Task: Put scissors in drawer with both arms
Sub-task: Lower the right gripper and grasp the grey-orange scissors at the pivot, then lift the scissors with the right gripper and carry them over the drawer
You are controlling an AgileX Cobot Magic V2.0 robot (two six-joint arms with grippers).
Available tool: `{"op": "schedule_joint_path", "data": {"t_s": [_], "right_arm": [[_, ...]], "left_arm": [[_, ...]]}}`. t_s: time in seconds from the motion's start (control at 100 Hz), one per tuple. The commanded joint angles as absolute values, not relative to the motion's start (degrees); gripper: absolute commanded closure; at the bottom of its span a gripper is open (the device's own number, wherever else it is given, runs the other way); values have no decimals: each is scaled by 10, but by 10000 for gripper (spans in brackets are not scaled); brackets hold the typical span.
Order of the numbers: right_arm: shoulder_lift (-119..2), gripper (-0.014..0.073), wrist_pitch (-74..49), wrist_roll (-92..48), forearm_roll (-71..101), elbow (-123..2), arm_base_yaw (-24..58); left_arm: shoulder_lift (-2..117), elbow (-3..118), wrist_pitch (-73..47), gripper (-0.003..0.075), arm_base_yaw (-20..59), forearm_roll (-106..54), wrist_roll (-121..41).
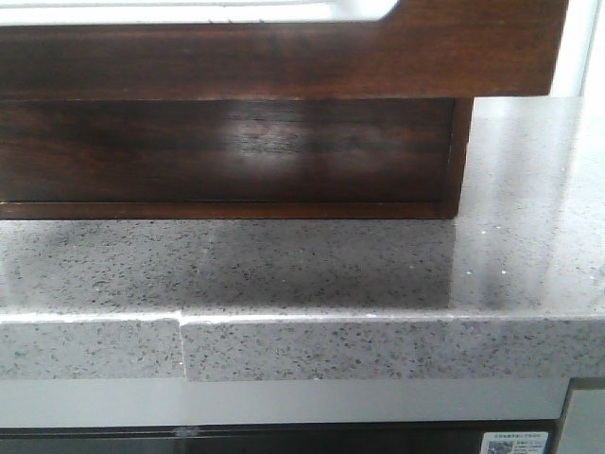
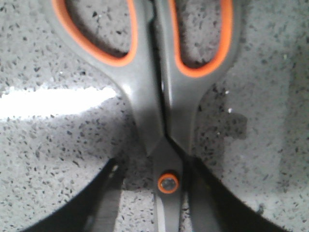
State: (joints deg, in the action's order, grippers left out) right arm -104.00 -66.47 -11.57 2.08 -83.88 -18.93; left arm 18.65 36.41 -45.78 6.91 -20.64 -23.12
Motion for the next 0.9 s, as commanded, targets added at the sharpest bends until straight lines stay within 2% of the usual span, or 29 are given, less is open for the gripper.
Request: {"op": "schedule_joint_path", "data": {"t_s": [0.0, 0.32, 0.54, 0.89], "right_arm": [[-1016, 426, -667, -128, 13, -856, -191], [-1016, 582, -668, -136, 13, -856, -191], [-996, 585, -664, -143, 17, -861, -189], [-861, 585, -670, -152, 19, -946, -131]], "left_arm": [[193, 383, -414, 334, 74, -218, -226], [193, 383, -415, 334, 74, -218, -226], [193, 383, -415, 334, 74, -218, -226], [193, 383, -414, 334, 74, -218, -226]]}}
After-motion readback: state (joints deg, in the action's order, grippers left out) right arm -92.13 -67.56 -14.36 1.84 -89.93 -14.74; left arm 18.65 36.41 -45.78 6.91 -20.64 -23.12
